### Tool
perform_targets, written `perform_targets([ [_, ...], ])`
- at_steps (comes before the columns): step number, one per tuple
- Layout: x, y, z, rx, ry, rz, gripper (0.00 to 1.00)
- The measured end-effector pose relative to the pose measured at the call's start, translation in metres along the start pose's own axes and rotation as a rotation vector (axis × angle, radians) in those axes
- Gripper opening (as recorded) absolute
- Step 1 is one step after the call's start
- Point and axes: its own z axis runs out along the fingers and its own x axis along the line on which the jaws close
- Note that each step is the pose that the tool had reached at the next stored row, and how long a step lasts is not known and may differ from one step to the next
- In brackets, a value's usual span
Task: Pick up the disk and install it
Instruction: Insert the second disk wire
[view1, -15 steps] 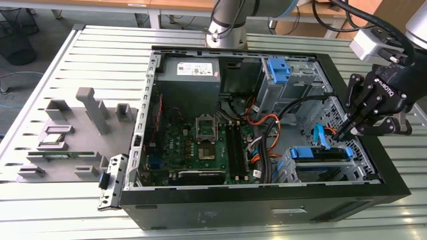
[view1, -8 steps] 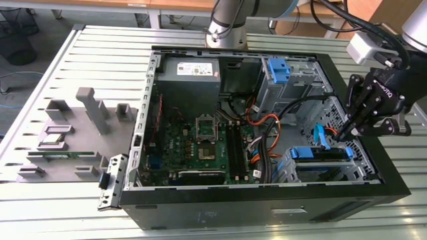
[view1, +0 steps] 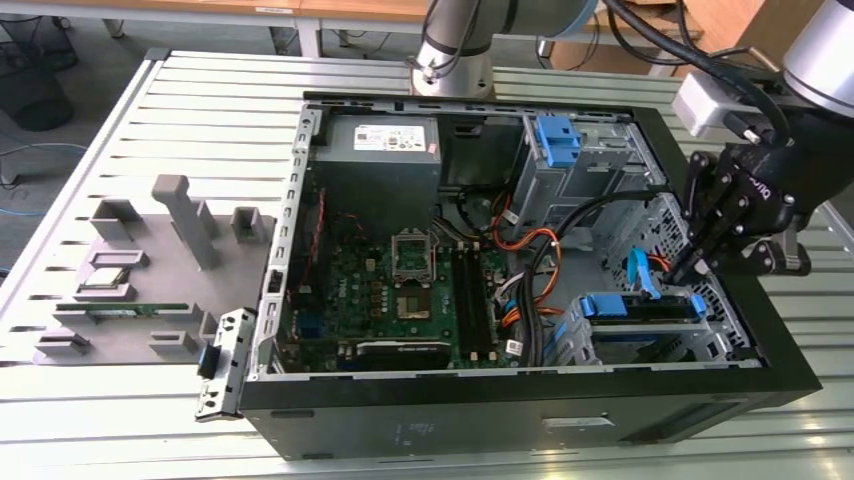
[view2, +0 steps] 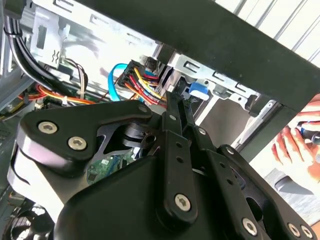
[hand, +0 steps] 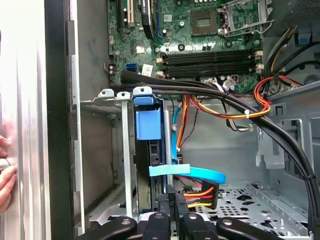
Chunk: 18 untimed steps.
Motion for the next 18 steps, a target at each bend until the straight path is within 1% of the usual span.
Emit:
perform_targets([
  [2, 0.0009, 0.0009, 0.0005, 0.0126, -0.0026, 0.0, 0.16],
  [3, 0.0016, 0.0018, 0.0006, 0.0174, -0.0033, 0.0, 0.16],
  [4, 0.0019, 0.0029, 0.0007, 0.0201, -0.0037, 0.0, 0.16],
  [7, 0.0021, 0.0049, 0.0008, 0.0233, -0.004, 0.0, 0.16],
  [9, 0.0026, 0.0067, 0.0008, 0.0272, -0.0048, 0.001, 0.16],
  [11, 0.0037, 0.0076, 0.001, 0.0333, -0.0082, 0.001, 0.16],
  [15, 0.0074, 0.0088, 0.0017, 0.0466, -0.0121, -0.001, 0.16],
  [18, 0.0084, 0.0108, 0.002, 0.0495, -0.0124, -0.005, 0.16],
])
